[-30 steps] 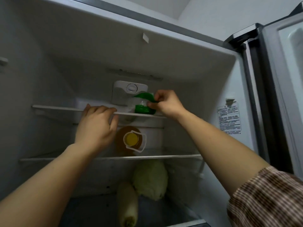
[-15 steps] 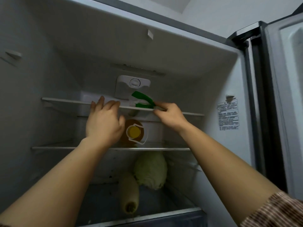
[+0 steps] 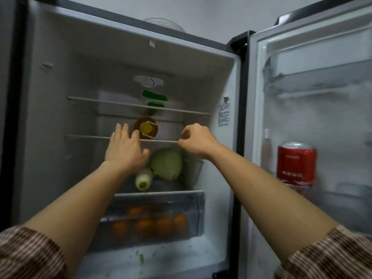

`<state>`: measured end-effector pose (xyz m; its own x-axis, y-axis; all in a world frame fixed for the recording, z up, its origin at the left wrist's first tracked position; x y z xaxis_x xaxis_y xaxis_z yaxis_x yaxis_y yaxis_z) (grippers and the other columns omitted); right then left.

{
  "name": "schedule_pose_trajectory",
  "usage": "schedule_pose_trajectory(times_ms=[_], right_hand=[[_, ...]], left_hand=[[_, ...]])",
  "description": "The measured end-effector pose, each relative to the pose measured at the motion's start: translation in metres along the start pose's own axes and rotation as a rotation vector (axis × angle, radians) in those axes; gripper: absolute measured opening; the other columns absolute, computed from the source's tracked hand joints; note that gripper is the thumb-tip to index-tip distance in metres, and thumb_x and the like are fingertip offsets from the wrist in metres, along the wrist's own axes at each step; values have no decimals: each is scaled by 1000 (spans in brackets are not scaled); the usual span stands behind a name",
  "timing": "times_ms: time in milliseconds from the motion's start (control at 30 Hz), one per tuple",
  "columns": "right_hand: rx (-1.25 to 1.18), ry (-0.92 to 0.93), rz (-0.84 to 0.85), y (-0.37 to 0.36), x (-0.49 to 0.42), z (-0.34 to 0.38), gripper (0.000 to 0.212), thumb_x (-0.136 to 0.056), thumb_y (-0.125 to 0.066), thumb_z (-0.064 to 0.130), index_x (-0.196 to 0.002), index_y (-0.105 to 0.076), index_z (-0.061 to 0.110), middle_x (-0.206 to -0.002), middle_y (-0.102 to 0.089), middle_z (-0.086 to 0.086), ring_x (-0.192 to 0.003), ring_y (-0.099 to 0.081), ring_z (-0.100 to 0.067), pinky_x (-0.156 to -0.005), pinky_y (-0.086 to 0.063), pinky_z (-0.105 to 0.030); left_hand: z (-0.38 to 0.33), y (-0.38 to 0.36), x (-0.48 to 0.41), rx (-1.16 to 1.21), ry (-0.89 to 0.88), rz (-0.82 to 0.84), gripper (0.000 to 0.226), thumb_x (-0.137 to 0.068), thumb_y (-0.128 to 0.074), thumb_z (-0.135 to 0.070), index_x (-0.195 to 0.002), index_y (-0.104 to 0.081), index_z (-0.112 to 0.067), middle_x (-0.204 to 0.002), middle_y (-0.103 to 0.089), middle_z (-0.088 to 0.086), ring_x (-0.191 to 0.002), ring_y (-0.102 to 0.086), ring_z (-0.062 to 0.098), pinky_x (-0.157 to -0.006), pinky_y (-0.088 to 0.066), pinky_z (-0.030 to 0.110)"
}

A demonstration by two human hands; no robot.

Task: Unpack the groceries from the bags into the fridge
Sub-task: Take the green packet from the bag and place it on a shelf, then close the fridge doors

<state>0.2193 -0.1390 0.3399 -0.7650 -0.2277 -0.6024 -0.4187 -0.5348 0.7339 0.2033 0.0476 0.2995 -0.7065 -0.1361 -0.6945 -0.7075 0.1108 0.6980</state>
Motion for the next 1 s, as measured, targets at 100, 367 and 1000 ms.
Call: schedule_pose_trajectory(times_ms=[100, 367, 1000], right_hand=[[4, 25, 63, 19, 60, -4, 29, -89, -58, 26, -115, -62, 14, -111, -64, -8, -100, -61, -26, -90, -53, -44], [128, 8, 64, 59, 203, -28, 35, -88, -55, 26, -120, -58, 13, -121, -60, -12, -109, -56, -29, -89, -51, -43], [723, -146, -38, 102, 256, -88, 85, -84, -63, 29, -147, -16, -4, -145, -33, -27, -139, -24, -44, -119, -10, -52]], left_hand=[[-18, 21, 55, 16, 34, 6, 69, -95, -46, -40, -151, -19, -11, -160, -5, 18, -148, 2, 31, -120, -5, 42], [-73, 68, 188, 20, 95, 101, 64, -94, -46, -39, -148, -27, -11, -158, -12, 20, -147, -4, 35, -120, -8, 44], [57, 167, 279, -464, 409, 57, 94, -89, -55, -36, -152, 9, -10, -158, 16, 19, -145, 17, 34, -115, 11, 49]])
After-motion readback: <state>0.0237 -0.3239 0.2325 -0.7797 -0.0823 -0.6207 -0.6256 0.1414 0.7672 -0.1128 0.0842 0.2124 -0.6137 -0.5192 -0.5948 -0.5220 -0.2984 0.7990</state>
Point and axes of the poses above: each hand's wrist, its own x-axis away from the middle knuckle, its own y-axis out of the back of the hand, z = x × y, the point moved 2 cm from there along -x, towards the middle knuckle
